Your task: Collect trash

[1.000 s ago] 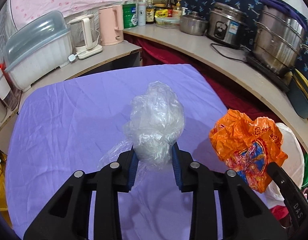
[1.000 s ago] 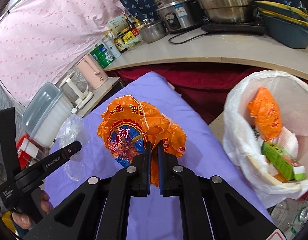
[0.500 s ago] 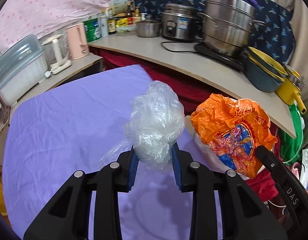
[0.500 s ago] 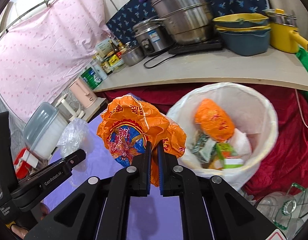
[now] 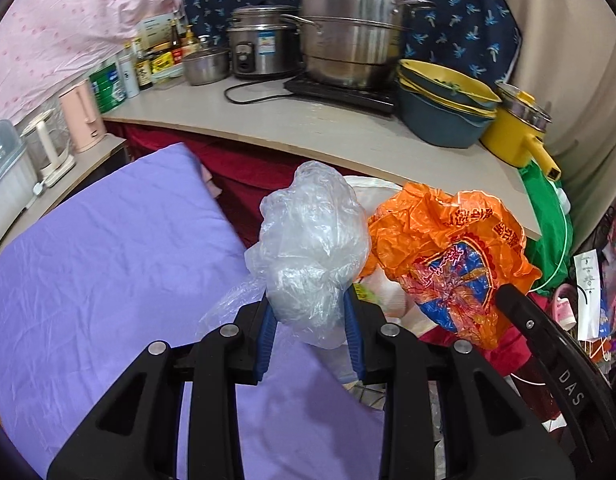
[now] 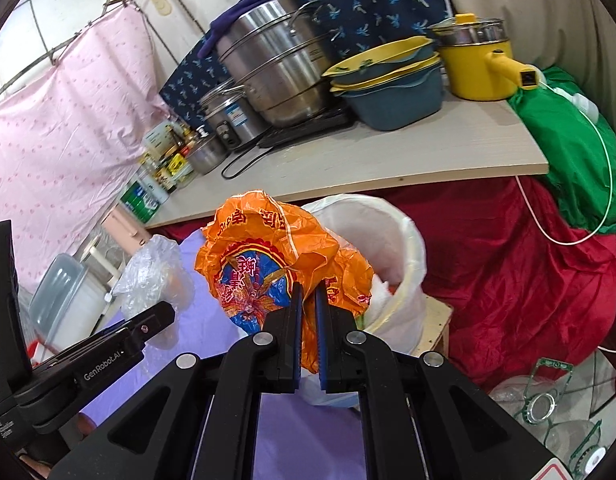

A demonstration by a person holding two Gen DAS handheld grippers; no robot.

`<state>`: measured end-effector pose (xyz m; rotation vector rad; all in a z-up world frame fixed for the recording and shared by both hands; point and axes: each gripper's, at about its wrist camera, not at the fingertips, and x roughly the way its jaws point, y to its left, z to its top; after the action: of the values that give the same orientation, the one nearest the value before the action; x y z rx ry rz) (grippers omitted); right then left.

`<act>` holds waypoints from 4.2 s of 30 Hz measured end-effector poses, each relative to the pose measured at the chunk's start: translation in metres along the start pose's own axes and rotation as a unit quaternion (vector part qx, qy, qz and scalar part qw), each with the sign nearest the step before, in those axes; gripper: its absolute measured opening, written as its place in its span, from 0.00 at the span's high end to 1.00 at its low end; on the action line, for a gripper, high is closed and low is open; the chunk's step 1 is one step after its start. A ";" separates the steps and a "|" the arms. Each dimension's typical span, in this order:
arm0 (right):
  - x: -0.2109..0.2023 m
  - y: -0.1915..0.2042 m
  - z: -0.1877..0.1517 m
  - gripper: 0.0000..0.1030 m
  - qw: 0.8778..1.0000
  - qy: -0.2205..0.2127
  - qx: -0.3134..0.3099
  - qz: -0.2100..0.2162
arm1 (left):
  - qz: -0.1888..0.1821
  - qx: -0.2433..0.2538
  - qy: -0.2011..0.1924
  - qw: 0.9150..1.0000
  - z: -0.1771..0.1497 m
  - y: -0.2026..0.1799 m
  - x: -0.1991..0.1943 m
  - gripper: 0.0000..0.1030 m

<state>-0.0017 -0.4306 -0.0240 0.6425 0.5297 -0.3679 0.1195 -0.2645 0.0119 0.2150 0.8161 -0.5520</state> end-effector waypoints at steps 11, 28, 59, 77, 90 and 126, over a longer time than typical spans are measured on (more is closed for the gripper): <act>0.003 -0.038 0.012 0.94 0.999 -0.010 0.023 -0.026 | -0.015 0.024 0.019 0.999 0.008 -0.034 0.030 0.71; 0.032 -0.057 0.027 0.94 0.998 -0.007 0.031 -0.049 | -0.003 0.034 0.005 0.999 0.033 -0.049 0.067 0.34; 0.065 -0.006 0.019 0.59 0.999 0.023 -0.012 -0.023 | 0.046 -0.032 -0.012 0.998 0.019 0.024 0.041 0.32; -0.006 0.028 -0.020 0.35 0.995 0.023 -0.095 -0.036 | 0.078 -0.026 -0.027 0.996 -0.027 0.022 -0.017 0.12; -0.034 0.041 -0.042 0.19 0.990 0.024 -0.130 -0.053 | 0.088 -0.041 -0.017 0.995 -0.059 0.037 -0.041 0.11; -0.059 0.044 -0.084 0.06 0.983 0.031 -0.167 -0.071 | 0.099 -0.038 -0.021 0.994 -0.107 0.030 -0.060 0.09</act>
<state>-0.0580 -0.3340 -0.0271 0.2928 0.6810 -0.3842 0.0350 -0.1751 -0.0163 0.2098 0.7632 -0.3379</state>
